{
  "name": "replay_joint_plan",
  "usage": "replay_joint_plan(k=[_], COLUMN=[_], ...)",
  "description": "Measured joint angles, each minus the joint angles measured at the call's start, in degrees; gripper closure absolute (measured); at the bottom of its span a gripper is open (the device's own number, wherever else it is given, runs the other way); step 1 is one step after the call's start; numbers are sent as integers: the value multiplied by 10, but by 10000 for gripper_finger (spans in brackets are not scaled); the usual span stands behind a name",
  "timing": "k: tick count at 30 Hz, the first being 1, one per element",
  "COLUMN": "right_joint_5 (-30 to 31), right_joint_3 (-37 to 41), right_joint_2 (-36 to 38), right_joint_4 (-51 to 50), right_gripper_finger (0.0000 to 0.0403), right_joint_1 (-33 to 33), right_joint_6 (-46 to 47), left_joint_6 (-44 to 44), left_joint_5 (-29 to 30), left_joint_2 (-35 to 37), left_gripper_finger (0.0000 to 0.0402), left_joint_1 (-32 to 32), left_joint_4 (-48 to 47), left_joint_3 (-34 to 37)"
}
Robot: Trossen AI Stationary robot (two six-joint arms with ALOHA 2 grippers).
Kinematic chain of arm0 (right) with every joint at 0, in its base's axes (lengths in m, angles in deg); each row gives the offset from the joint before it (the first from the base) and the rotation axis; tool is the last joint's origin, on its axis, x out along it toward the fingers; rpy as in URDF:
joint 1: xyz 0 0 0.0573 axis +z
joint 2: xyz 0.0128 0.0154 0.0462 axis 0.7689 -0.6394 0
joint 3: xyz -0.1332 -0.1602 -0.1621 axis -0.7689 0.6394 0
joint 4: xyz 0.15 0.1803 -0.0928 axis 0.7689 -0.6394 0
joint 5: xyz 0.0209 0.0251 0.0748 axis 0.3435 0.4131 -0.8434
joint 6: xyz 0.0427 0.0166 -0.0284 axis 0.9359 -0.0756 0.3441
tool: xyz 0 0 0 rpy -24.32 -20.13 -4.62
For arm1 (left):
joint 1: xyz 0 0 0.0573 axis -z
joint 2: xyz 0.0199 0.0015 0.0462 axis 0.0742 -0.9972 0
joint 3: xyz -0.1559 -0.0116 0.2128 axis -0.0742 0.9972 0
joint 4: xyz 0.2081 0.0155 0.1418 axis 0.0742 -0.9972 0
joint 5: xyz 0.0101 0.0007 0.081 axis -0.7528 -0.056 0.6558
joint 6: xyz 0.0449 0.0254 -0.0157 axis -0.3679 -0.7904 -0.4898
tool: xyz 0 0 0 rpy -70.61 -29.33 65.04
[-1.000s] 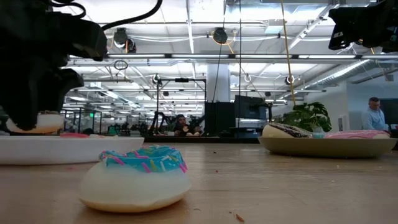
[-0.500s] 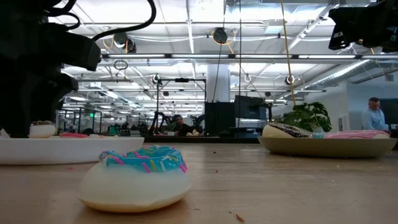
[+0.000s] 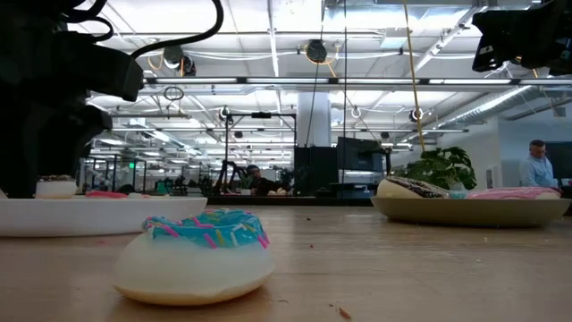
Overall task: Pick & Place donuts
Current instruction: Put the small brown donut on the white plate, then put the small blue donut on the white plate
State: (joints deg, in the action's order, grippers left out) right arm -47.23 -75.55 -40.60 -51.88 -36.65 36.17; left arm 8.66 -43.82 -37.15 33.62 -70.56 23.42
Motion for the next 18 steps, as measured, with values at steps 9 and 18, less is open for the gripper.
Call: replay_joint_plan(k=[9,18], right_joint_5=[0,0], right_joint_3=[0,0], right_joint_2=[0,0], right_joint_4=[0,0], right_gripper_finger=[403,403], right_joint_1=[0,0], right_joint_6=[0,0], left_joint_6=[-3,-81], left_joint_5=[8,10], left_joint_2=[-7,3], left_gripper_finger=[98,78], left_joint_1=[-3,-9], left_joint_4=[7,-20], left_joint_3=[1,-101])
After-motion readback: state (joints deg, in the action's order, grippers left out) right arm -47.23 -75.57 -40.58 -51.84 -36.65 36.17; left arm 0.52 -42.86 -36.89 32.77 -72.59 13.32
